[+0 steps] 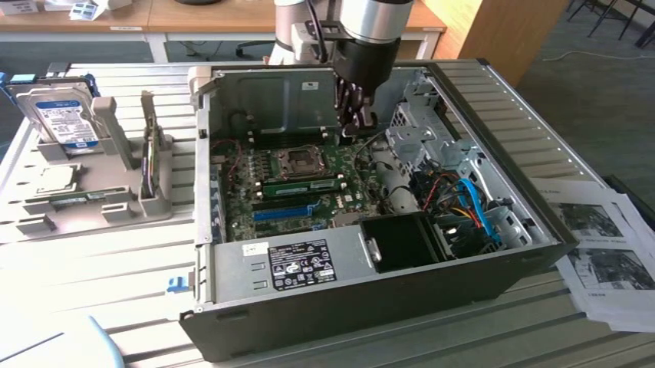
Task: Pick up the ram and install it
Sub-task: 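Press down the ram until it locks into place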
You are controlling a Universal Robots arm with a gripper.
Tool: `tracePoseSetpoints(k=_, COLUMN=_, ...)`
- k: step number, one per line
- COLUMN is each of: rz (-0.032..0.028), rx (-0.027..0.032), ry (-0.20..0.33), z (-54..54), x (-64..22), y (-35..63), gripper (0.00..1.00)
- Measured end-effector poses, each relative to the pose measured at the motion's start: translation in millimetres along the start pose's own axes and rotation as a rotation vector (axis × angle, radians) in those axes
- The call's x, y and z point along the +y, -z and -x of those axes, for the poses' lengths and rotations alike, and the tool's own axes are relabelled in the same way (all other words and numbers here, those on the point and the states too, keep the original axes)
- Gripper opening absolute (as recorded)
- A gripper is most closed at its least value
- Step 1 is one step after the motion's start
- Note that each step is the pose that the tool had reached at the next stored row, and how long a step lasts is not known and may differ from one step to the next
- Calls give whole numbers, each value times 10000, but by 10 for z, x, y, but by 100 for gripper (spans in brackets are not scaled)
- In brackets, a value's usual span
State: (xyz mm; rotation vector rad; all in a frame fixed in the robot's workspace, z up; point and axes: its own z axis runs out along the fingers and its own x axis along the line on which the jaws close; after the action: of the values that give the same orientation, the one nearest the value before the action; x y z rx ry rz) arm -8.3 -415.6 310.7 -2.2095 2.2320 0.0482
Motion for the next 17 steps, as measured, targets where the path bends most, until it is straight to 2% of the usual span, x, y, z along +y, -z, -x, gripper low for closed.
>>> tracePoseSetpoints(k=17, rz=0, rx=0, ry=0, z=-5, x=-5, y=-222, gripper=9)
